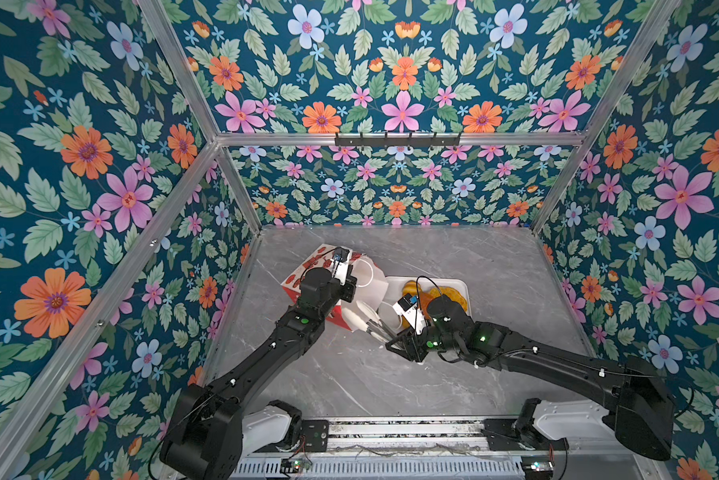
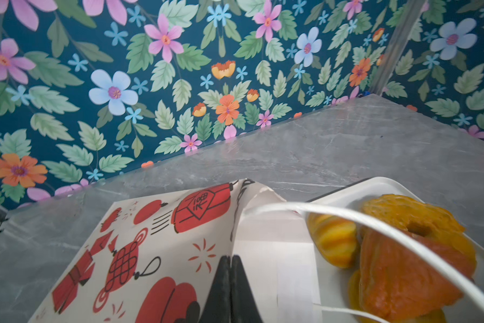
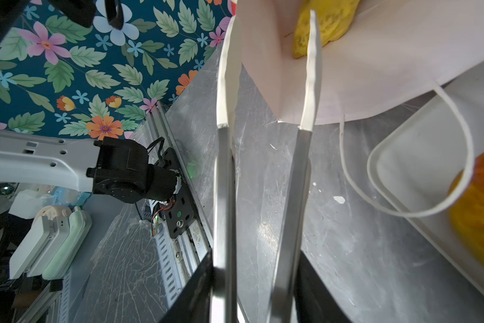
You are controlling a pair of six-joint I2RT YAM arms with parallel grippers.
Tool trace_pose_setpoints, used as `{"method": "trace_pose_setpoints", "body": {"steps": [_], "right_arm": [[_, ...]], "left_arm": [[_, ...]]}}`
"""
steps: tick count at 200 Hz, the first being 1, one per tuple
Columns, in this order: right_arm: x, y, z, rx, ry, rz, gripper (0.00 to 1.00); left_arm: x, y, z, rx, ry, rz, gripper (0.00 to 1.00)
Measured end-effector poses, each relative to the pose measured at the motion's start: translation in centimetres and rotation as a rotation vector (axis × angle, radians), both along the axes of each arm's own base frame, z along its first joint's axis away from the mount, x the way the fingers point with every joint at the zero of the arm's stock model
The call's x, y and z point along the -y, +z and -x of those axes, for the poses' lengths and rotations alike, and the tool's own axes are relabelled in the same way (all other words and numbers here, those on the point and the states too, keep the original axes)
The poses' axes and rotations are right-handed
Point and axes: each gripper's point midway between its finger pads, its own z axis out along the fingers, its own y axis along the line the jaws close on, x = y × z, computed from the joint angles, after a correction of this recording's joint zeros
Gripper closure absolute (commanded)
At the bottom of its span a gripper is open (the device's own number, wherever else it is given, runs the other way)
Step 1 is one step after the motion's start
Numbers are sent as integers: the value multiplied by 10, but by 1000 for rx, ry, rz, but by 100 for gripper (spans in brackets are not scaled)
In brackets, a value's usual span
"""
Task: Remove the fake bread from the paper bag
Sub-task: 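Move the right-held tongs back into the bag toward the yellow bread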
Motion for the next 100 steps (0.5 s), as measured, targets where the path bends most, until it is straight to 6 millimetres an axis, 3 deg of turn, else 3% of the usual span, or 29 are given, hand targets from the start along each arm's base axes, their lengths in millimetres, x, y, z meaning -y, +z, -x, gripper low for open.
{"method": "trace_pose_setpoints", "body": {"steps": [28, 65, 100], "right_arm": [[7, 7, 0, 21, -26, -12, 59], [16, 14, -17, 90, -116, 18, 61], [4, 4, -34, 85, -137, 79, 62]], "left_arm": [[-3, -6, 13, 20, -22, -17, 96], [-13, -13, 31, 41, -21, -29, 97], [-18, -13, 37, 53, -17, -25, 96]]}}
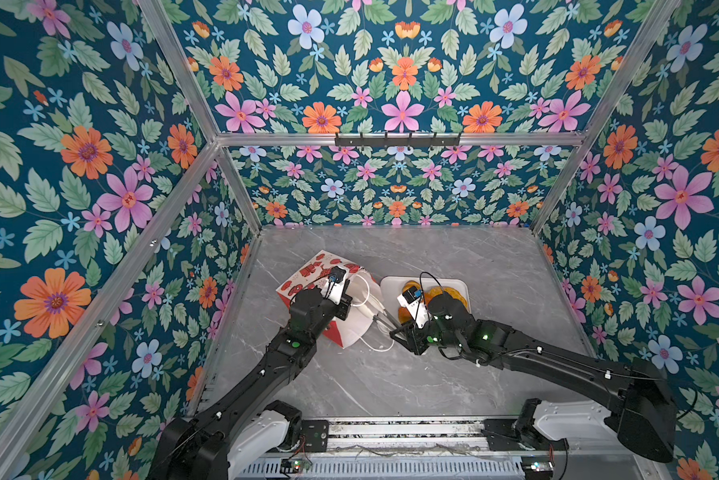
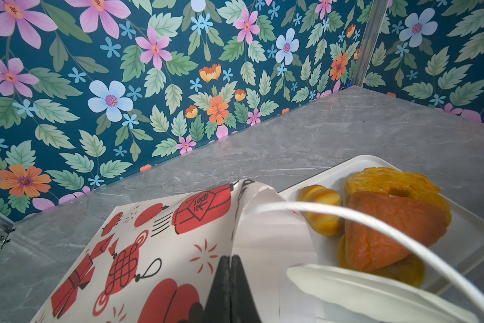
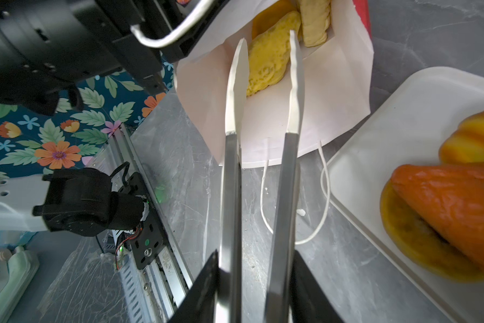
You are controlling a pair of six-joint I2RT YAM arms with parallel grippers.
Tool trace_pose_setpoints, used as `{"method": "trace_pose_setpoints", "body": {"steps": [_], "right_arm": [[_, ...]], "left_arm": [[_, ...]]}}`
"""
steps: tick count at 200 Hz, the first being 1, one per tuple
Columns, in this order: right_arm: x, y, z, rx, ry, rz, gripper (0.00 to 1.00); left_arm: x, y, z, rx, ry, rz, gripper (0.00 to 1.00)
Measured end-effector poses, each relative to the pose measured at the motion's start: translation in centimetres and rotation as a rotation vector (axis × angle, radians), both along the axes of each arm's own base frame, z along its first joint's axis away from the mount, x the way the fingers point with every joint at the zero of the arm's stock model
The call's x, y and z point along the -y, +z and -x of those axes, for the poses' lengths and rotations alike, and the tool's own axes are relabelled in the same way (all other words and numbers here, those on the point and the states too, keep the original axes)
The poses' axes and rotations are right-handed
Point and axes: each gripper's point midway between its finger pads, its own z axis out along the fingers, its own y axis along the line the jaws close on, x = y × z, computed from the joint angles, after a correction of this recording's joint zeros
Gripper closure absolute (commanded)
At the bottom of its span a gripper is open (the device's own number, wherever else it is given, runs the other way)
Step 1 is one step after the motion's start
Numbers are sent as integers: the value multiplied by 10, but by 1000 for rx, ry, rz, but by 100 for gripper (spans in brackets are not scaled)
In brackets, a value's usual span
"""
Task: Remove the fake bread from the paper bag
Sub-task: 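Move the right-held tongs back into the bag toward the yellow bread, then pinch the yellow bread inside the bag with the tongs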
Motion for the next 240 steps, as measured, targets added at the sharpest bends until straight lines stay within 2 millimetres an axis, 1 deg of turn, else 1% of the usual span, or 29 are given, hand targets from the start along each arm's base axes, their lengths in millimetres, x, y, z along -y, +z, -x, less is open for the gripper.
{"method": "trace_pose_setpoints", "body": {"steps": [32, 52, 88, 101, 132, 174, 202, 229, 240], "right_arm": [[-25, -17, -14, -42, 19, 39, 62], [-41, -32, -22, -78, 30, 60, 60], [-64, -59, -35, -143, 22, 79, 58], [-69, -65, -38, -169, 12, 79, 56], [-78, -70, -47, -181, -5, 66, 55], [-84, -76, -58, -214, -23, 53, 54], [-93, -79, -63, -230, -18, 38, 54], [-103, -83, -65, -259, 2, 15, 57], [-106, -83, -67, -265, 11, 6, 60]], "left_arm": [[1, 2, 2, 7, -12, 6, 96], [3, 2, 5, 8, -31, 12, 96], [7, 2, 10, 10, -61, 29, 96], [8, 3, 11, 8, -69, 40, 96], [10, 4, 14, 8, -85, 48, 96], [12, 3, 16, 7, -95, 53, 95], [12, 6, 17, 11, -103, 58, 95], [13, 6, 18, 11, -105, 62, 94], [13, 6, 18, 10, -104, 65, 94]]}}
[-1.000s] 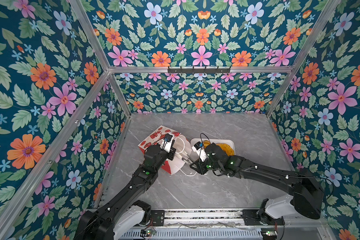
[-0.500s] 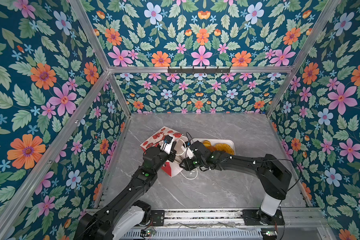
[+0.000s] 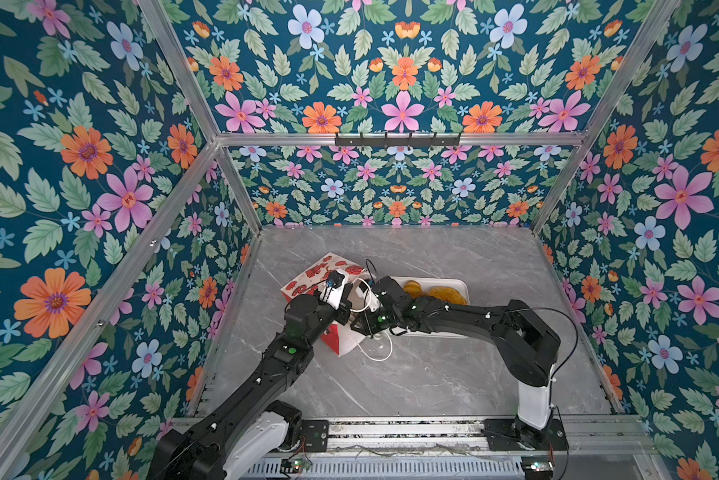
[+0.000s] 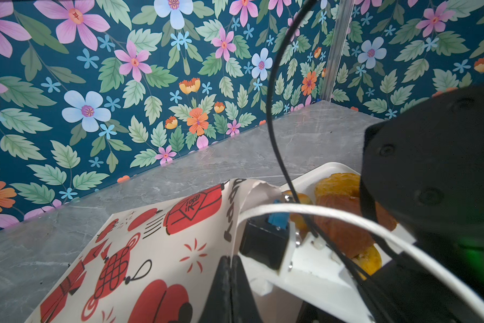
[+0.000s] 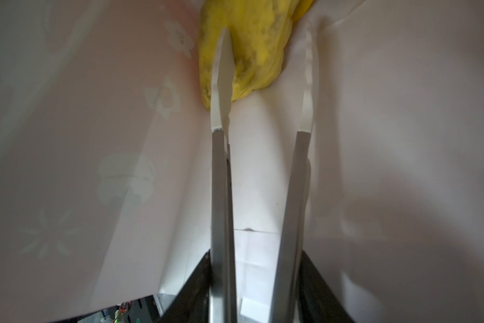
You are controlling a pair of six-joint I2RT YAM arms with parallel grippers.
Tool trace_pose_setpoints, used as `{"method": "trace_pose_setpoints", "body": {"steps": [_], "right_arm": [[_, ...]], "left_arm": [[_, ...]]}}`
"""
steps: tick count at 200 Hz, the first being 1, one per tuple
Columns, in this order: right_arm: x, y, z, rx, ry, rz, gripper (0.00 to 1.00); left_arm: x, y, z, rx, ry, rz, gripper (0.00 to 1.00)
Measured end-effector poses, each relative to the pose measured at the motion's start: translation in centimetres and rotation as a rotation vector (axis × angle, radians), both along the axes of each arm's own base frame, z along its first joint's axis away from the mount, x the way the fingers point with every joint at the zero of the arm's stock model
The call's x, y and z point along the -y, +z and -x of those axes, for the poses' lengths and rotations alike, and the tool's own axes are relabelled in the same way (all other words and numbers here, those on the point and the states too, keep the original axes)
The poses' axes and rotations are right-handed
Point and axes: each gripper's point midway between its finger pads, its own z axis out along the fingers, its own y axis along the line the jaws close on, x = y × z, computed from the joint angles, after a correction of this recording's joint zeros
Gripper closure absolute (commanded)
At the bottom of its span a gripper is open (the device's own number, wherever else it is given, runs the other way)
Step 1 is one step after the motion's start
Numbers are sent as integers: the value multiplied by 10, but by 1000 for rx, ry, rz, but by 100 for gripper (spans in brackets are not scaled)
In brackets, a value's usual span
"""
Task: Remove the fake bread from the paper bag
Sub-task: 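Pinch the yellow bread inside the bag with the tongs, then pull the yellow bread out of the bag and carry it over the tray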
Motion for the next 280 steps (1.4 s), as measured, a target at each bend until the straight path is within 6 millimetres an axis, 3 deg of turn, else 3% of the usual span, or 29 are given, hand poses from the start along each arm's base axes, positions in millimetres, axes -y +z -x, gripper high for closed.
{"method": "trace_pose_setpoints", "body": {"steps": [18, 61, 162, 188, 280], "right_arm": [[-2, -3, 0, -14, 7, -6, 68], [2, -1, 5, -26, 5, -15, 73], [61, 38, 33, -1, -27, -16, 75], [69, 54, 41, 20, -14, -31, 75], [108, 60, 53, 32, -40, 29, 76]], "left_arm": [[0, 0, 0, -1, 1, 3, 94], [-1, -4, 1, -13, 4, 13, 93], [-19, 5, -8, 35, 124, 51, 91], [-20, 5, -10, 36, 137, 53, 91], [-25, 8, -12, 41, 170, 73, 90]]}}
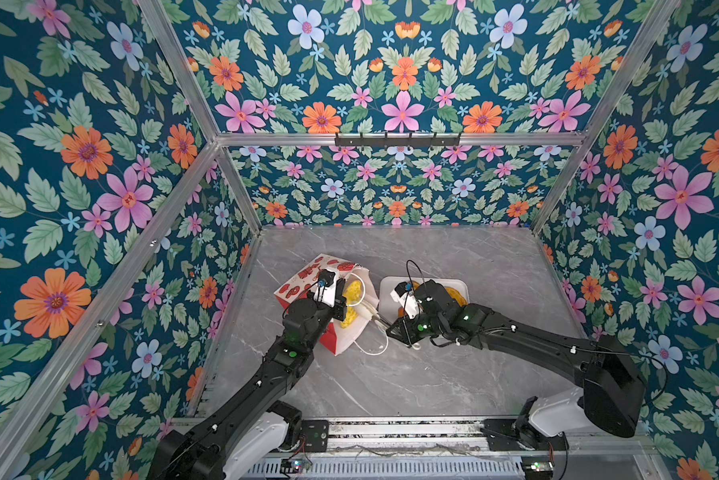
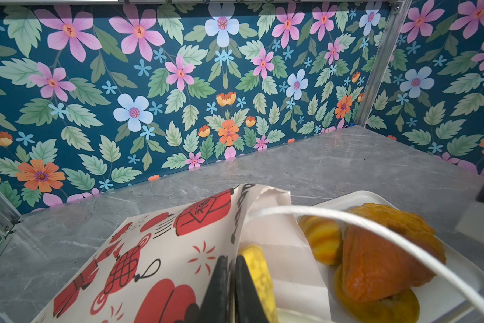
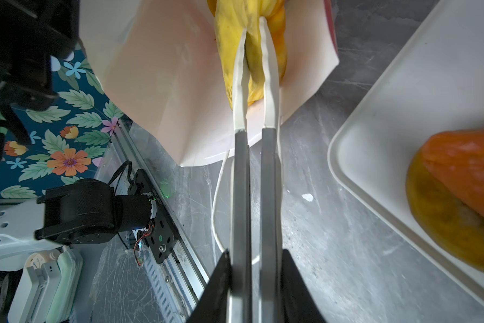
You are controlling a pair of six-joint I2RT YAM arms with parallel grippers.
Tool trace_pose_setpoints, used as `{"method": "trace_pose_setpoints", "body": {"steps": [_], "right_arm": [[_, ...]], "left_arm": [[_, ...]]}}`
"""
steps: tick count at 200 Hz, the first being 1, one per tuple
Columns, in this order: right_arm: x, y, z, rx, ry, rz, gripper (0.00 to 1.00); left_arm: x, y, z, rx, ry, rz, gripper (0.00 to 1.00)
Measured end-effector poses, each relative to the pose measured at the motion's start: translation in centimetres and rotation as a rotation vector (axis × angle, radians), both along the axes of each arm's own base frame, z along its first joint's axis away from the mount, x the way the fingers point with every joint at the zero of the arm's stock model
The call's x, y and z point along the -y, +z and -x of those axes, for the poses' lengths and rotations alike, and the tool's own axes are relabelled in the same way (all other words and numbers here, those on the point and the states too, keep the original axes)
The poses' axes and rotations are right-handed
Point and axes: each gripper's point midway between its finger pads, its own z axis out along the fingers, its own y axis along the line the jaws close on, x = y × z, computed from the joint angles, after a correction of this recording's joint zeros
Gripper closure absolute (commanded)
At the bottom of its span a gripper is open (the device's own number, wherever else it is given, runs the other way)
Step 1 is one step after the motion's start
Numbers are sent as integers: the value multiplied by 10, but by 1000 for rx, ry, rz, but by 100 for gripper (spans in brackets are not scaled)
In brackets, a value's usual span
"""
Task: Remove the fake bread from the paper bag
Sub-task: 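Pull the yellow bread out of the bag and carry it over the tray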
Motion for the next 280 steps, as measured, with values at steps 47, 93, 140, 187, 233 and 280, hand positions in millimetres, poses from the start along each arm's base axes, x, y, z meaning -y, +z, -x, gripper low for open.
{"method": "trace_pose_setpoints", "body": {"steps": [47, 93, 140, 187, 233, 280], "right_arm": [[26, 10, 4, 14, -24, 4, 77], [60, 36, 13, 115, -48, 14, 78], [87, 35, -1, 306, -61, 158, 81], [102, 14, -31, 486, -60, 347, 81], [97, 17, -50, 619, -47, 380, 81], [80, 38, -29, 754, 39, 335, 81]], "left_arm": [[-6, 2, -2, 3, 36, 7, 91], [-15, -3, -3, -2, 87, 16, 91], [-24, -10, 0, 0, 126, 23, 91], [-33, -8, 8, 24, 153, 39, 91], [-38, -8, 12, 28, 174, 56, 91], [-35, -2, 4, 15, 179, 61, 91]]}}
